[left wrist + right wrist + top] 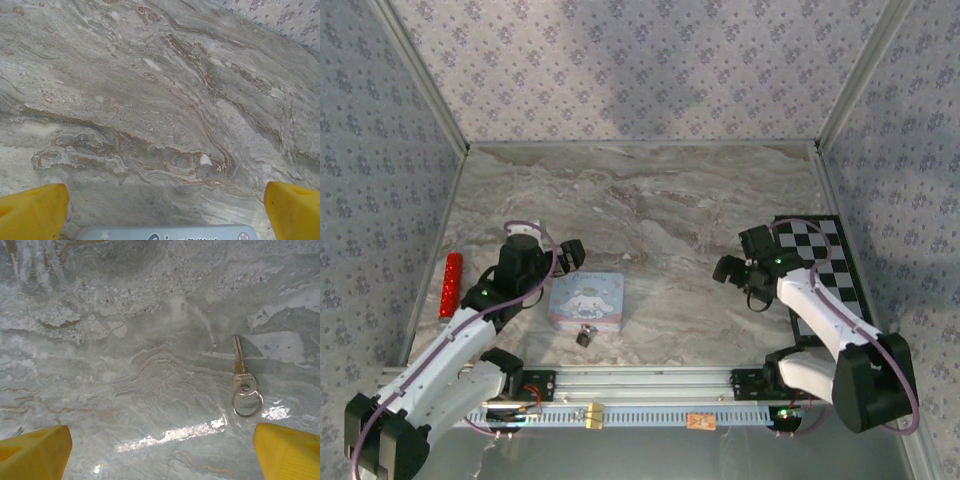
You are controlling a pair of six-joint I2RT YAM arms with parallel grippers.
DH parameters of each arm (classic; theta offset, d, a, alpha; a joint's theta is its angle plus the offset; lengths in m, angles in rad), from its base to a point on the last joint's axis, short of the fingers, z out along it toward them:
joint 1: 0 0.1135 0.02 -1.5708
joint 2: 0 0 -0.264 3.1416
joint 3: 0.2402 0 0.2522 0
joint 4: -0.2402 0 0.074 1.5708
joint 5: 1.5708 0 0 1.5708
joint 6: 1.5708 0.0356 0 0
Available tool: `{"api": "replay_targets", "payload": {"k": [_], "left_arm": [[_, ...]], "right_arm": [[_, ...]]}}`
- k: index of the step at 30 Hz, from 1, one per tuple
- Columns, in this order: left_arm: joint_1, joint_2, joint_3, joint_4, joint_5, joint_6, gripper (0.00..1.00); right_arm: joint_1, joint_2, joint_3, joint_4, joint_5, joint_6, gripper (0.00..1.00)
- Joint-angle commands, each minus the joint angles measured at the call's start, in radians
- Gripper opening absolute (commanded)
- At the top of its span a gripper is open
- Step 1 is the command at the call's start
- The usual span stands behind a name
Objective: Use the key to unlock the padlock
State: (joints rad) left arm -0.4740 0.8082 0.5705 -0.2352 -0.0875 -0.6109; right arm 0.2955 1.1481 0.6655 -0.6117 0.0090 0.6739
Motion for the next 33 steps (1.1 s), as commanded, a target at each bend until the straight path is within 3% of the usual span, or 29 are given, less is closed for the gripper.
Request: {"api": "replay_targets", "payload": {"k": [1, 17, 28, 33], "left_arm": [[-0.011, -0.003, 0.011, 0.027, -0.024, 0.014, 1.0], [-0.012, -0.006, 0.011, 0.022, -0.043, 0.016, 1.0], [-0.012, 0.0, 0.012, 0.022, -0.05, 0.017, 1.0], [-0.014, 0.0, 0.012, 0.019, -0.056, 0.019, 1.0]], "right_arm": [[0.004, 0.041, -0.015, 0.042, 0.024, 0.012, 0.95], [0.018, 0.202, -0.02, 0.102, 0.066, 0.006, 0.97], [0.156, 0.374, 0.091, 0.133, 0.081, -0.025, 0.95], [0.276, 0.464, 0.188, 0.122, 0.092, -0.036, 0.95]]}}
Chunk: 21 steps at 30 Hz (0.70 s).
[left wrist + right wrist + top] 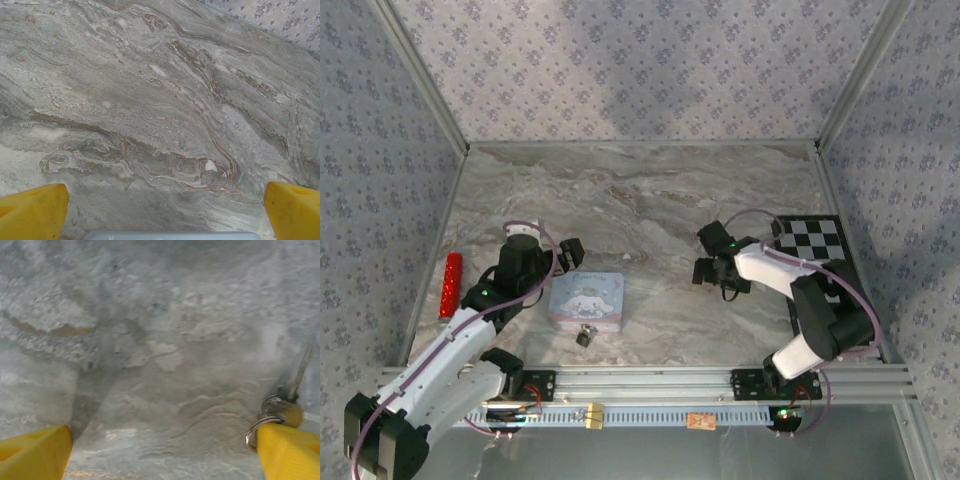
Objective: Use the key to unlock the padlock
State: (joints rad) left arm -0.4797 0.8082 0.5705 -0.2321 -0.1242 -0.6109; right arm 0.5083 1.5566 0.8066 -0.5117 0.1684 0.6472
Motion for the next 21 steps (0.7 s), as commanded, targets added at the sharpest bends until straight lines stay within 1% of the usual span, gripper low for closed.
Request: {"api": "replay_targets", "payload": {"k": [1, 5, 6, 8, 13, 16, 21], "left_arm": [[-0.008, 0.0, 0.012, 0.017, -0.021, 0.019, 1.0], [-0.008, 0.002, 0.016, 0.017, -0.025, 0.018, 1.0], [-0.008, 0.005, 0.018, 0.016, -0.025, 0.019, 1.0], [-0.008, 0.007, 0.028, 0.008, -0.027, 0.023, 1.0], [-0.009, 0.005, 0.037, -0.006, -0.037, 0.03, 1.0], [-0.007, 0.014, 0.041, -0.003, -0.034, 0.028, 1.0], [-0.009, 0.027, 0.052, -0.006, -0.028, 0.03, 1.0]], "right_arm": [[0.082, 0.067, 0.061, 0.021, -0.067, -0.011, 0.95], [0.171, 0.131, 0.145, -0.01, -0.046, -0.011, 0.95], [0.191, 0.144, 0.165, -0.023, -0.04, -0.042, 0.95], [0.225, 0.161, 0.194, -0.042, -0.035, -0.051, 0.95], [0.289, 0.156, 0.238, -0.084, -0.029, -0.08, 0.94], [0.304, 0.124, 0.247, -0.138, -0.023, -0.09, 0.95], [0.285, 0.009, 0.228, -0.174, -0.009, -0.106, 0.95]]}}
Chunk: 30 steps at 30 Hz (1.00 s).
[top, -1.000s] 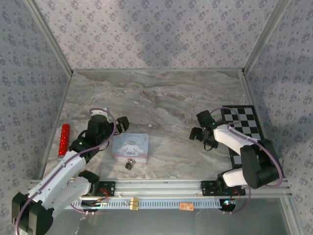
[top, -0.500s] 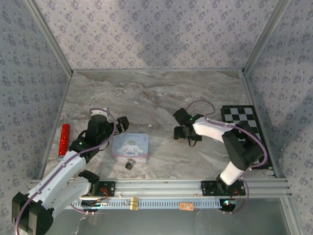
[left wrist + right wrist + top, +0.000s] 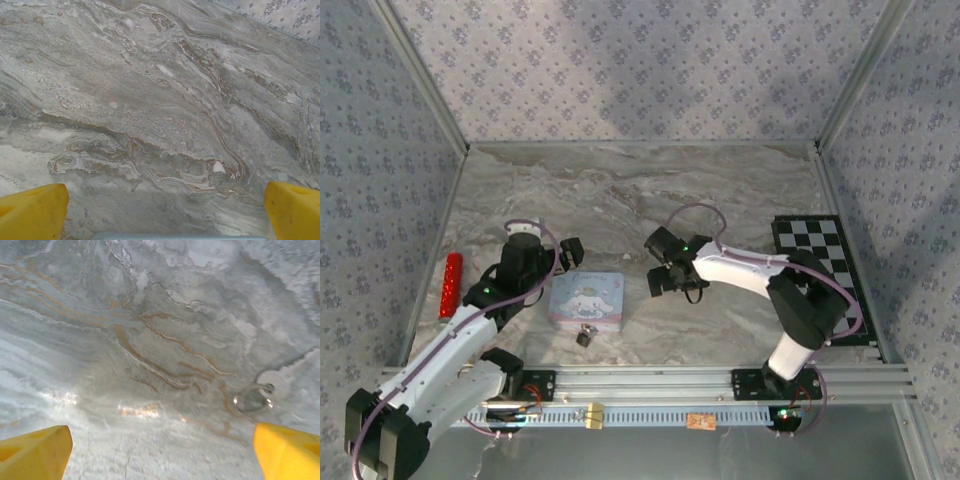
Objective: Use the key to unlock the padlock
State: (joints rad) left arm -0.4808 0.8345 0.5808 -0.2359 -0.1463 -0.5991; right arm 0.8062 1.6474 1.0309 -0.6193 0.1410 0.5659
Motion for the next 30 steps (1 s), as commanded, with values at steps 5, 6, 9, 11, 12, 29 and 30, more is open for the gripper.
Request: {"api": "replay_targets", "payload": {"k": [5, 6, 9, 11, 12, 29, 30], "left_arm": [[-0.007, -0.007, 0.034, 0.011, -0.015, 0.02, 1.0], [-0.008, -0.006, 0.035, 0.015, -0.017, 0.021, 1.0], [-0.008, 0.0, 0.046, 0.015, -0.008, 0.022, 1.0], [-0.008, -0.001, 0.05, 0.014, -0.004, 0.022, 1.0], [-0.008, -0.004, 0.047, 0.015, -0.005, 0.02, 1.0], [-0.008, -0.044, 0.008, 0.017, -0.016, 0.018, 1.0], [-0.008, -0.043, 0.008, 0.018, -0.017, 0.019, 1.0]], "right_arm": [[-0.103, -0.229, -0.103, 0.011, -0.027, 0.037, 0.93], [-0.135, -0.257, -0.141, 0.06, -0.054, 0.054, 0.93], [-0.218, -0.309, -0.241, 0.175, -0.15, 0.124, 0.88], [-0.256, -0.311, -0.289, 0.23, -0.192, 0.187, 0.85], [-0.271, -0.307, -0.311, 0.265, -0.215, 0.217, 0.82], [-0.297, -0.203, -0.384, 0.463, -0.184, 0.437, 0.5], [-0.297, -0.197, -0.384, 0.46, -0.18, 0.438, 0.47]]}}
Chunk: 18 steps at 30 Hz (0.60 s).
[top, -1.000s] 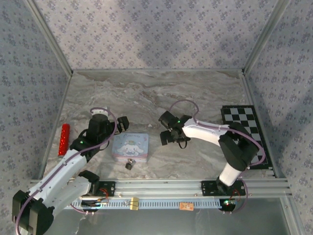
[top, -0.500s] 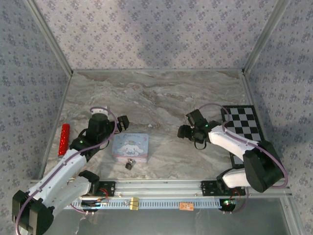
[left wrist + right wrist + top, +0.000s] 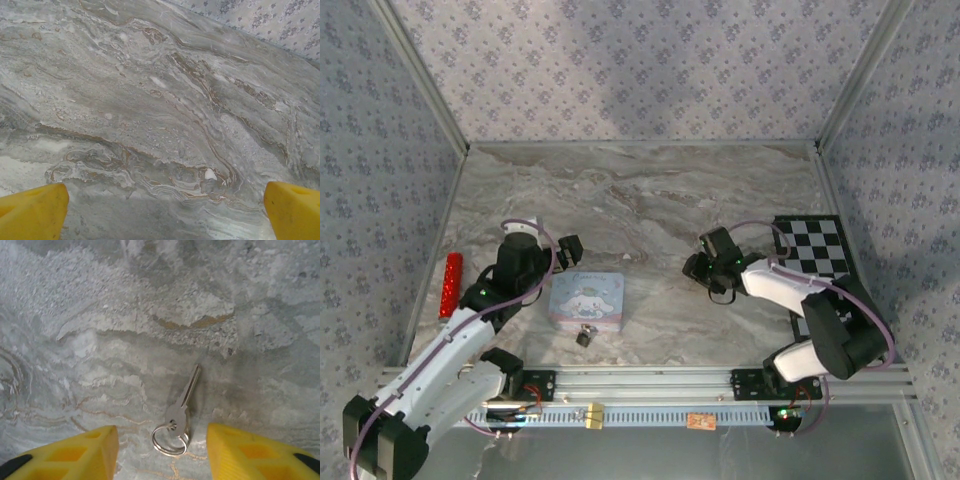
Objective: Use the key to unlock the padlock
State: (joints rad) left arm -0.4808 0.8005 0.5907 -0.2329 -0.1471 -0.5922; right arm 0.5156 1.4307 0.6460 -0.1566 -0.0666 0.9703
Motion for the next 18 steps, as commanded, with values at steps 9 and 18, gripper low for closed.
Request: {"api": "replay_targets", "payload": {"k": [9, 18], "left_arm": [[-0.008, -0.006, -0.003, 0.017, -0.014, 0.012, 1.0], [-0.008, -0.003, -0.005, 0.018, -0.014, 0.011, 1.0]], "right_arm": [[-0.009, 0.048, -0.01, 0.018, 0.044, 0.042, 0.34], [-0.009, 0.092, 0.016, 0.024, 0.049, 0.025, 0.23]]}}
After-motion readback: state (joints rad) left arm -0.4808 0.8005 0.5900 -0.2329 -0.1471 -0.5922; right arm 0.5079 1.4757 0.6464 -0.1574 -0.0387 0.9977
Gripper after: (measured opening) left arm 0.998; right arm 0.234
